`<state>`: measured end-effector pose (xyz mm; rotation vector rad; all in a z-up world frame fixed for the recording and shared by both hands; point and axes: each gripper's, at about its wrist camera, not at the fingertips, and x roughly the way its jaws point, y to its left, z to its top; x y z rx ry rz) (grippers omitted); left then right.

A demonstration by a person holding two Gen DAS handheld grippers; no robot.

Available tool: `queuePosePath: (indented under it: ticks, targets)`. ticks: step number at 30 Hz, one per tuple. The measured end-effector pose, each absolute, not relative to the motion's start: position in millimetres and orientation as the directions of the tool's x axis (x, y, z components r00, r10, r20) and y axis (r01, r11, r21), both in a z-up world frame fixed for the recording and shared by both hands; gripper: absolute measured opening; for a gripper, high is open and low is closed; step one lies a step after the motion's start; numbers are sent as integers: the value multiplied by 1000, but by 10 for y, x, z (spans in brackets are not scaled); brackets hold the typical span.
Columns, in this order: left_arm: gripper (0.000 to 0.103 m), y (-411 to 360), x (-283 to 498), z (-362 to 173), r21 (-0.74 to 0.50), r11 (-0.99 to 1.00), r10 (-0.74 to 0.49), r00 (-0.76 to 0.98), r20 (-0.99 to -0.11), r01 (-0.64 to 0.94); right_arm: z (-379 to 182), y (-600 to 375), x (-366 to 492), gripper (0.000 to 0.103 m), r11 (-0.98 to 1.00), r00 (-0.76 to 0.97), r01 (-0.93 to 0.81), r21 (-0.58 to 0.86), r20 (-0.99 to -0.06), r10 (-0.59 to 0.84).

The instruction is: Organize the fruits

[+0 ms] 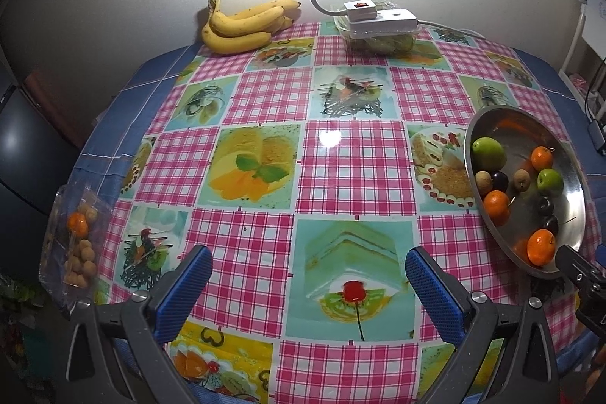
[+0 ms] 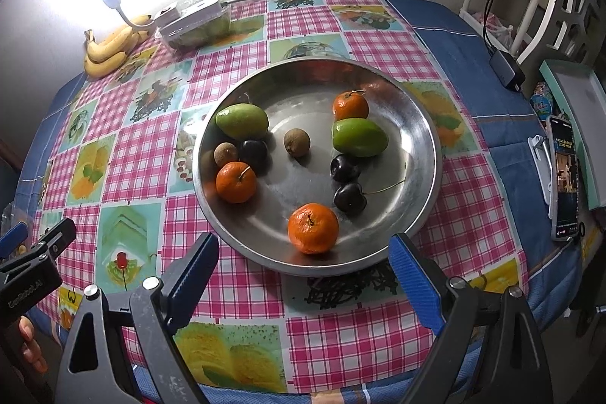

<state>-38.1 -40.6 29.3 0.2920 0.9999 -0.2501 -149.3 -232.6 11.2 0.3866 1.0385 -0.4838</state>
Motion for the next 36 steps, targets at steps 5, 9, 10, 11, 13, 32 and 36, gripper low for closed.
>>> queuePosePath:
  ticks: [5, 9, 10, 11, 13, 32, 36]
  targets:
    - [103, -412, -383, 293, 122, 932, -78, 517, -852, 342, 106, -2318, -1484, 91, 832, 417, 550, 75, -888, -196]
    - [103, -414, -386, 297, 121, 930, -82, 518, -852, 347, 102, -2317, -1478, 91, 832, 415, 549, 76, -889, -193]
    - [103, -415, -386, 297, 121, 930, -82, 518, -852, 347, 100, -2317, -1477, 91, 832, 415, 549, 76, -889, -193]
    - [103, -415, -386, 296, 121, 930, -82, 517, -852, 347, 99, -2318, -1476, 91, 832, 415, 549, 76, -889, -192]
    - [103, -415, -385, 297, 120, 930, -82, 517, -852, 346, 95, -2318, -1475, 91, 832, 414, 550, 77, -890, -191]
    - [103, -423, -387, 279, 121, 931, -81, 516, -853, 346, 83, -2313, -1473, 91, 831, 413, 551, 80, -891, -188]
    - [103, -418, -384, 281, 120, 931, -81, 516, -853, 346, 82, -2309, -1471, 91, 830, 413, 551, 80, -891, -189]
